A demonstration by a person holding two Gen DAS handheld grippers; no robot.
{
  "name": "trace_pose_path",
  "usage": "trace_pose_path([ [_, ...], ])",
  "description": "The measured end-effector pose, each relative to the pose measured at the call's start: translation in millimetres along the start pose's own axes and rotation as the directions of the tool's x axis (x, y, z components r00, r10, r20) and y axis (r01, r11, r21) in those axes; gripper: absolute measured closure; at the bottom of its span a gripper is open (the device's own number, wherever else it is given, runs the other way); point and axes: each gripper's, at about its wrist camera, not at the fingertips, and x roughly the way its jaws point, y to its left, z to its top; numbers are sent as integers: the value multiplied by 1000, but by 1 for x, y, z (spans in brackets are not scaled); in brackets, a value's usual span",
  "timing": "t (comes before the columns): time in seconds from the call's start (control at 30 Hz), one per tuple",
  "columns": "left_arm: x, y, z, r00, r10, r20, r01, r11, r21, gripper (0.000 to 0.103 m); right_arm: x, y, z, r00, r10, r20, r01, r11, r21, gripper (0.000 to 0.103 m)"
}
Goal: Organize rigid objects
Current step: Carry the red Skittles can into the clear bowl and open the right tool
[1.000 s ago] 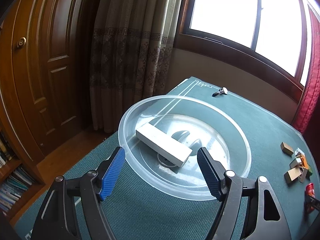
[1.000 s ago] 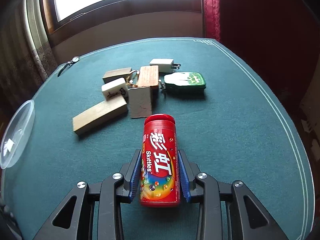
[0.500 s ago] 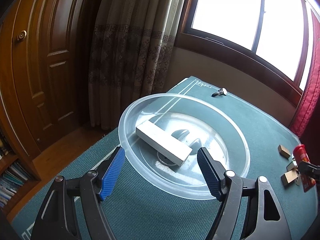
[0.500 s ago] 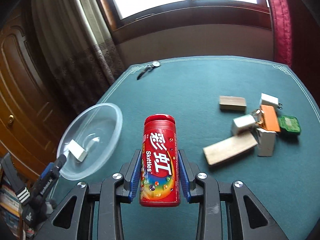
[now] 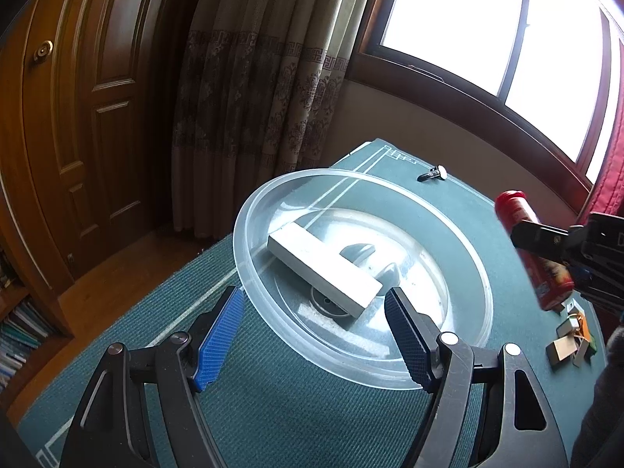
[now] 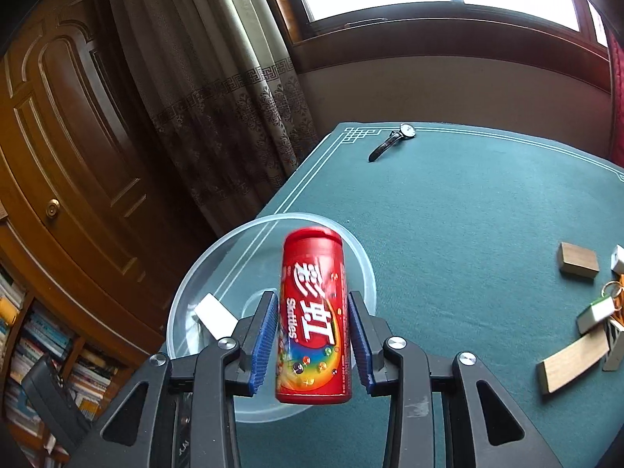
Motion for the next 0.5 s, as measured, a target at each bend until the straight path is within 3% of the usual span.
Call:
trace_pose_path([
  [0.13, 1, 1, 0, 1000, -1, -6, 1, 1000, -3, 27, 6, -4, -5, 1000, 9, -19, -9, 1000, 7, 55],
  [0.5, 4, 4, 0, 1000, 2, -24, -3, 1000, -12, 27, -14, -52, -46, 996, -74, -45, 78, 994, 83, 55],
])
